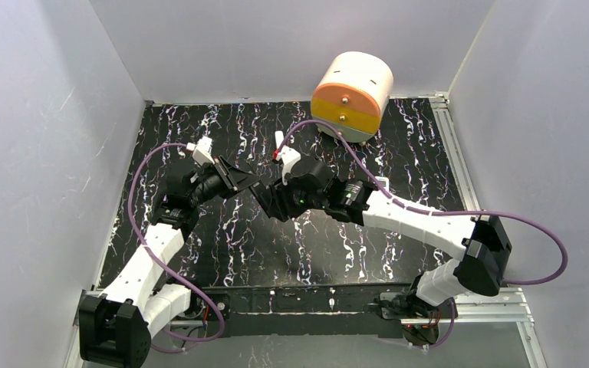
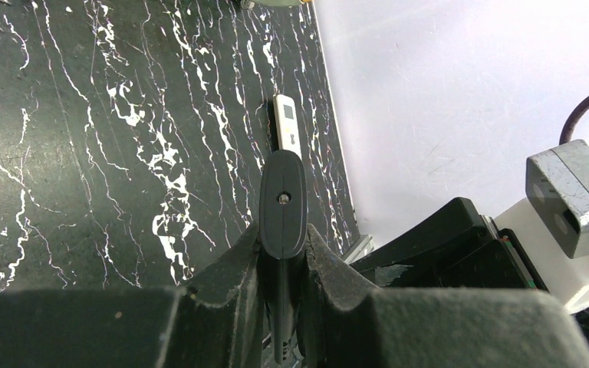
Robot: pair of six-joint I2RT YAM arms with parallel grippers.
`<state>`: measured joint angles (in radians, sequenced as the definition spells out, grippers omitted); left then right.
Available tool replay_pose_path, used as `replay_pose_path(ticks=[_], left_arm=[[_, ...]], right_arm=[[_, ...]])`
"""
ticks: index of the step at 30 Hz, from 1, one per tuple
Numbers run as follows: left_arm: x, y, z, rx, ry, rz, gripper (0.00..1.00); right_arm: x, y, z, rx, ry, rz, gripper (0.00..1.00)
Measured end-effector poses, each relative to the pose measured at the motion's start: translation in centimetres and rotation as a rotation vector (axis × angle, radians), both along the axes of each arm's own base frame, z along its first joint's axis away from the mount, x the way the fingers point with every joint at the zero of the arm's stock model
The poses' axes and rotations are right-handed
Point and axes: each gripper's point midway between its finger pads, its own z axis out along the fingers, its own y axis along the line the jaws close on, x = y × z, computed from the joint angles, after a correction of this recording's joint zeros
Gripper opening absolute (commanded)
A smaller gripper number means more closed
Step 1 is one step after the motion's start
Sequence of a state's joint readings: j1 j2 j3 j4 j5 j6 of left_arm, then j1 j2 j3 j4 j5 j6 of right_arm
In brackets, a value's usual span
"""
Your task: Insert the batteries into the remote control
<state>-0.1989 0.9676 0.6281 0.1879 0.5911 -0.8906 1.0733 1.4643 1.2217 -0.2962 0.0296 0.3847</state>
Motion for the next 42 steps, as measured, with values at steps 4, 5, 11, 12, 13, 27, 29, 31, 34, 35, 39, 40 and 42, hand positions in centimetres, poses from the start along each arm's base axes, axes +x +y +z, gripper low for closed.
replay_pose_path(ticks=[4, 5, 11, 12, 13, 27, 29, 31, 34, 35, 39, 40, 42], left_arm=[[0.0, 0.0, 0.0, 0.001, 0.0, 0.0, 0.0], [0.0, 0.0, 0.0, 0.0, 0.0, 0.0, 0.0], [0.1, 0.0, -0.3, 0.001, 0.012, -0.002, 0.0], [0.1, -0.1, -0.3, 0.001, 0.012, -0.002, 0.0], [0.1, -0.1, -0.3, 0.0, 0.012, -0.004, 0.0], [0.1, -0.1, -0.3, -0.001, 0.015, -0.01, 0.0], [0.1, 0.0, -0.3, -0.001, 0.016, -0.008, 0.0], [0.1, 0.0, -0.3, -0.003, 0.017, -0.008, 0.0], [0.1, 0.0, -0.3, -0.005, 0.019, -0.008, 0.0], [0.1, 0.0, -0.3, -0.007, 0.021, -0.009, 0.0], [0.1, 0.0, -0.2, -0.013, 0.027, -0.006, 0.0], [0.1, 0.0, -0.2, -0.015, 0.03, -0.003, 0.0], [0.1, 0.1, -0.2, -0.019, 0.034, 0.001, 0.0]], right_arm=[[-0.1, 0.2, 0.1, -0.008, -0.002, 0.007, 0.37], [-0.1, 0.2, 0.0, -0.012, -0.002, 0.01, 0.37], [-0.4, 0.0, -0.8, -0.044, 0.005, 0.025, 0.37], [-0.4, -0.1, -1.0, -0.051, 0.008, 0.025, 0.37], [-0.5, -0.1, -1.0, -0.054, 0.009, 0.025, 0.37], [-0.4, 0.5, -2.0, -0.083, 0.032, 0.034, 0.39], [-0.4, 0.6, -2.0, -0.083, 0.034, 0.035, 0.39], [-0.4, 0.6, -1.9, -0.084, 0.034, 0.035, 0.4], [-0.4, 0.6, -1.8, -0.088, 0.038, 0.036, 0.4], [-0.4, 0.6, -1.8, -0.088, 0.038, 0.037, 0.4], [-0.3, 0.8, -1.8, -0.102, 0.047, 0.038, 0.44], [-0.3, 0.8, -1.9, -0.107, 0.05, 0.037, 0.44], [-0.2, 0.9, -1.9, -0.116, 0.055, 0.038, 0.45]])
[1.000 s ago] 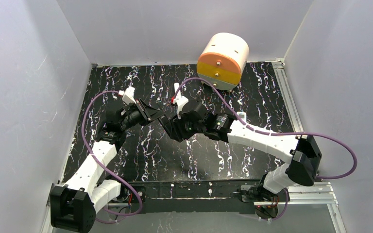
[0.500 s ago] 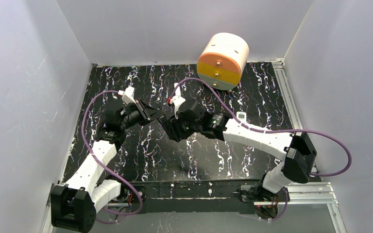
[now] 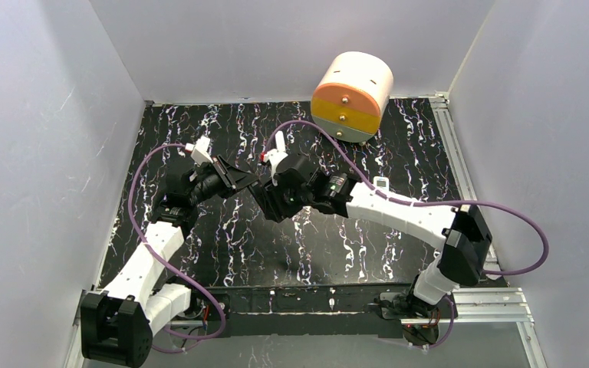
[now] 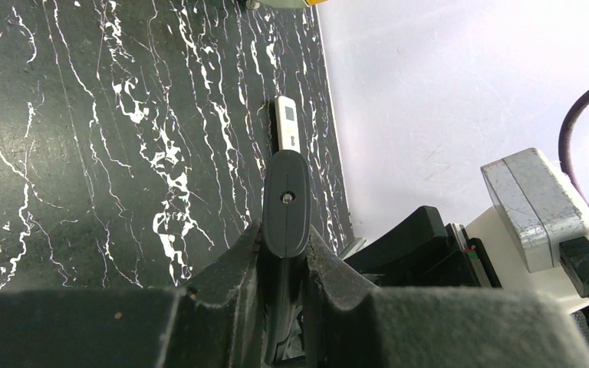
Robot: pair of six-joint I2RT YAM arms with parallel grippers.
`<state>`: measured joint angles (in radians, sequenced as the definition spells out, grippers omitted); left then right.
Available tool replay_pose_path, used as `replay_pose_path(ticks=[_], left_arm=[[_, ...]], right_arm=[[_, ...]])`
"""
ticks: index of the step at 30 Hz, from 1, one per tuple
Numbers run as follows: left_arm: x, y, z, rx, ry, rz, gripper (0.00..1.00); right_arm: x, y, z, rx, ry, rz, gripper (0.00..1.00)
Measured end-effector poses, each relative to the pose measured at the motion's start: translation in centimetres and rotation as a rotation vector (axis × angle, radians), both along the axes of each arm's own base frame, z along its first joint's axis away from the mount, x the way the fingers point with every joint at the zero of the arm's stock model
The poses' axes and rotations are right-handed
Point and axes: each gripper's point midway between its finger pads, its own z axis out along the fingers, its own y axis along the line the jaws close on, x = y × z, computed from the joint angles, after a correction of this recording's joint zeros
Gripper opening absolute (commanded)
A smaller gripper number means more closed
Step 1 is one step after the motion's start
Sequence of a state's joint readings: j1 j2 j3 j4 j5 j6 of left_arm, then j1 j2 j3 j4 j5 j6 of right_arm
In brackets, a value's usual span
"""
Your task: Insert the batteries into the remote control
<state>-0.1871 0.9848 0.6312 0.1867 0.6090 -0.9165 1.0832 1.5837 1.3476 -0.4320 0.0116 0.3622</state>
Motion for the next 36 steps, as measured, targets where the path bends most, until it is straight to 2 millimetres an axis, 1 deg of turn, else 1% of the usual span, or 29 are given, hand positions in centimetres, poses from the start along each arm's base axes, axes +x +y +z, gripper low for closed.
replay_pose_path(ticks=[13, 26, 33, 36], left_arm=[[0.23, 0.2, -0.07, -0.024, 0.034, 0.02, 0.0], [0.5, 0.08, -0.87, -0.065, 0.12, 0.037, 0.0], [0.3, -0.09, -0.82, -0.088, 0.144, 0.029, 0.0], [0.12, -0.17, -0.81, -0.087, 0.141, 0.015, 0.0]], right_arm=[[0.2, 0.49, -0.06, -0.062, 0.033, 0.004, 0.48], [0.31, 0.34, -0.37, -0.122, 0.058, -0.003, 0.5], [-0.11, 0.42, -0.11, -0.135, 0.084, 0.021, 0.51], [-0.37, 0.44, -0.11, -0.141, 0.099, 0.037, 0.5]])
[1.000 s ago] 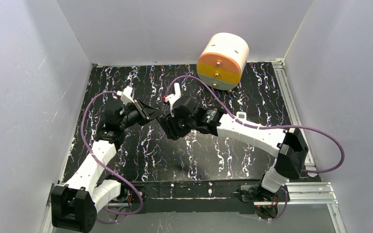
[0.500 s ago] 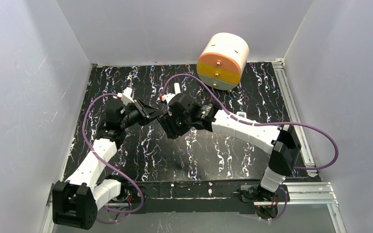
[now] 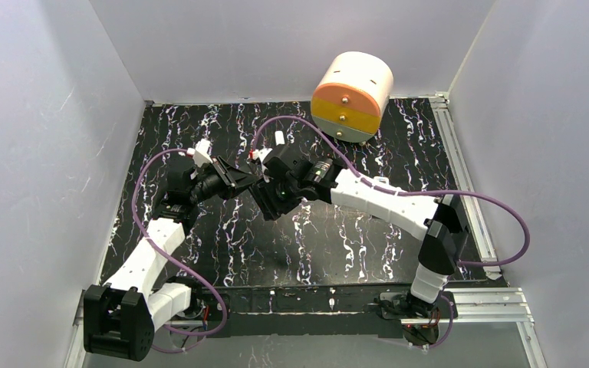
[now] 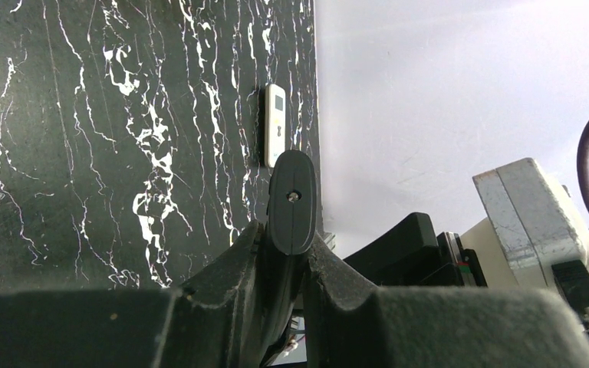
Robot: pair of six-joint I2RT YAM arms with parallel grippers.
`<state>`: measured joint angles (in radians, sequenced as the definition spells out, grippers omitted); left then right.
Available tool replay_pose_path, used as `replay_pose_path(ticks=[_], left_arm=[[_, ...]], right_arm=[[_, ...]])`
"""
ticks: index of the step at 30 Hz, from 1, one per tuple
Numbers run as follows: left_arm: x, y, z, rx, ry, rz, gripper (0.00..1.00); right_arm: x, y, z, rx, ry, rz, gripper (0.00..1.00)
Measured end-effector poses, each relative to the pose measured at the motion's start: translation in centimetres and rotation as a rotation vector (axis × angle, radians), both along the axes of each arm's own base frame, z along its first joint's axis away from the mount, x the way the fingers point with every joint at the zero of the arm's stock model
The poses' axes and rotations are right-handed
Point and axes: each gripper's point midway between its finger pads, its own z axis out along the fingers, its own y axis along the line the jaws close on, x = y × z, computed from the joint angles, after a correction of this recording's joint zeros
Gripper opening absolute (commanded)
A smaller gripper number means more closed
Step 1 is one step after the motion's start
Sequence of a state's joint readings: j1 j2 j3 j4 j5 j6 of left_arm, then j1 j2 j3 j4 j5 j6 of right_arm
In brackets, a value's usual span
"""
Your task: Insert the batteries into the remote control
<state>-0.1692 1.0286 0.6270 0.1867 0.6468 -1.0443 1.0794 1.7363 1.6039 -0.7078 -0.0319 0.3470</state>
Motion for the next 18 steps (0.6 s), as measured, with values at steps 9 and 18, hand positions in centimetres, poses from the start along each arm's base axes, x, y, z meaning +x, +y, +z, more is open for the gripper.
replay_pose_path(ticks=[9, 18], left_arm=[[-0.3, -0.2, 0.3, 0.0, -0.03, -0.033, 0.0], [-0.5, -0.5, 1.5, 0.022, -0.141, -0.082, 0.0]], right_arm=[[0.0, -0.3, 0.2, 0.036, 0.073, 0.006, 0.5], [0.4, -0.4, 0.6, 0.009, 0.069, 0.0, 0.5]])
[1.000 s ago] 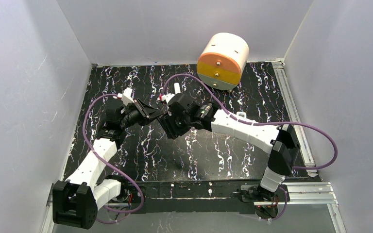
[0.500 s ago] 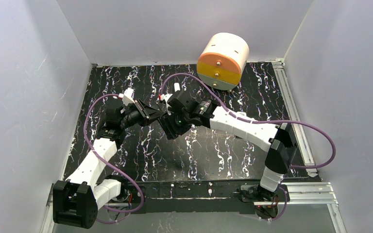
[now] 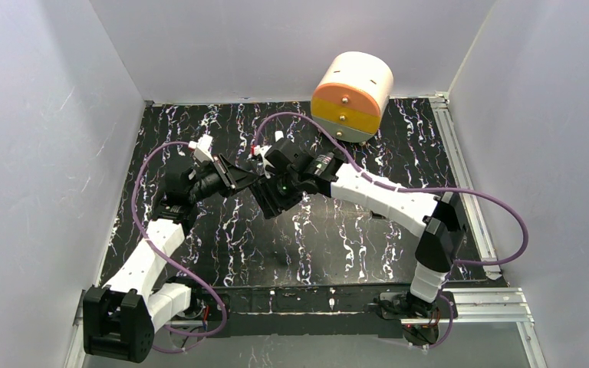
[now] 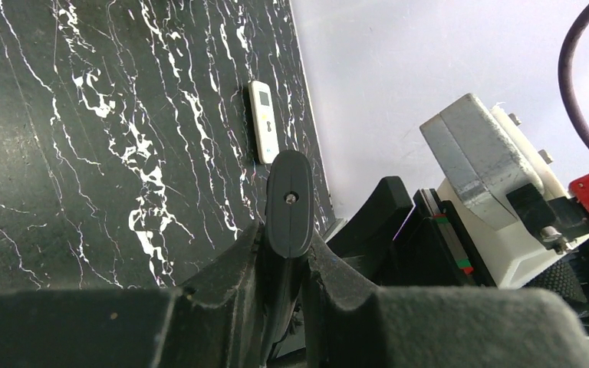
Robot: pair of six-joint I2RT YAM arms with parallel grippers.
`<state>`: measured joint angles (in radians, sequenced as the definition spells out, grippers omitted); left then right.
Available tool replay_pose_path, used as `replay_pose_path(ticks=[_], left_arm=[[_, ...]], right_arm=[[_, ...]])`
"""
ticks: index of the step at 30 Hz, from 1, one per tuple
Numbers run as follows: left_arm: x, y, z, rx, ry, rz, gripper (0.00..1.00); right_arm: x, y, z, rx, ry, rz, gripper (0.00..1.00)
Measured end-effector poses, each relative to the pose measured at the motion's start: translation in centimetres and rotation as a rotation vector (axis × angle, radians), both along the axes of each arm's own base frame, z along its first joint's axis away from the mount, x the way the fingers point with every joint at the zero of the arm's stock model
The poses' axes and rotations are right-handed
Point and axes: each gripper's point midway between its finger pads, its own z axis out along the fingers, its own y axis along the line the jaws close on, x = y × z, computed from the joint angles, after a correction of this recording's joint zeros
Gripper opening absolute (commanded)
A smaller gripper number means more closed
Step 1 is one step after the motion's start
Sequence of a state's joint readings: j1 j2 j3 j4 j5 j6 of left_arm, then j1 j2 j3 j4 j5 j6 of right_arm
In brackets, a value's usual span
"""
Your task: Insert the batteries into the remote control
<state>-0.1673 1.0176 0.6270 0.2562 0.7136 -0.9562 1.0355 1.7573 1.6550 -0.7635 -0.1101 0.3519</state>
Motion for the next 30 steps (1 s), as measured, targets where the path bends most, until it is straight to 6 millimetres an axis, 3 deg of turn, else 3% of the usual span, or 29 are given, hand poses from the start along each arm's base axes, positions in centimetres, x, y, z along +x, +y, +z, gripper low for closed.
replay_pose_path(ticks=[5, 11, 18, 26, 30], left_arm=[[-0.2, -0.2, 0.2, 0.002, -0.018, -0.023, 0.0], [-1.2, -1.1, 0.9, -0.055, 0.017, -0.081, 0.0], [-1.3, -1.4, -0.1, -0.094, 0.108, -0.089, 0.0], [-1.7, -1.8, -0.6, -0.112, 0.159, -0.119, 0.0], [-1.7, -2.0, -0.9, -0.115, 0.178, -0.125, 0.0]], right_arm=[[-0.1, 0.0, -0.1, -0.009, -0.013, 0.0, 0.56], [0.2, 0.8, 0.3, 0.003, -0.021, 0.001, 0.55], [0.5, 1.1, 0.1, -0.008, -0.018, -0.015, 0.56], [1.2, 1.2, 0.1, 0.011, -0.014, -0.042, 0.82], [1.5, 1.5, 0.4, 0.075, -0.005, -0.05, 0.88]])
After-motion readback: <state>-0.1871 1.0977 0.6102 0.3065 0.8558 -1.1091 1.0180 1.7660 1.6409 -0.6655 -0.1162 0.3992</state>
